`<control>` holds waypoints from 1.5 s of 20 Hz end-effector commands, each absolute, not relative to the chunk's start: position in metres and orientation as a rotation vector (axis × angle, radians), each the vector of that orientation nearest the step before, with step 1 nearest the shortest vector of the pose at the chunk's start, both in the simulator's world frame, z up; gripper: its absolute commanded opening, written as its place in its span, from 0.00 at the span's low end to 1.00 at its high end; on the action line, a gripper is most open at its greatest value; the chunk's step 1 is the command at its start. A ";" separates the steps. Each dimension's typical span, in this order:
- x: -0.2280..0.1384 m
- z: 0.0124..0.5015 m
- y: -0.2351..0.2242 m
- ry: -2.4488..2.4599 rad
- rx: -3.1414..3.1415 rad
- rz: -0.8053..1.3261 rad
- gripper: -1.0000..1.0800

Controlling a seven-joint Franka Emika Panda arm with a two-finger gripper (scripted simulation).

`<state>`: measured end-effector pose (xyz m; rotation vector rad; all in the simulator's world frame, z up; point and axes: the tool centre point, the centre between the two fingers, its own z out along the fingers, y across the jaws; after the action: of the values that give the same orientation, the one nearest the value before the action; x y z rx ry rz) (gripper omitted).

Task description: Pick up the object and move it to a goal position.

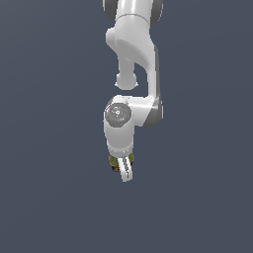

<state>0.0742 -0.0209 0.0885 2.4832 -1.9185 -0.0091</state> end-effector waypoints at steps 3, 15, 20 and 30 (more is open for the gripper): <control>0.067 0.124 -0.022 -1.922 2.486 -0.003 0.00; 0.033 0.254 -0.028 -1.923 2.486 -0.003 0.00; 0.021 0.302 -0.030 -1.923 2.485 -0.002 0.00; 0.011 0.354 -0.031 -1.921 2.485 0.000 0.00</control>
<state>0.0117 -0.0309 0.3475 2.4833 -1.9209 -0.0032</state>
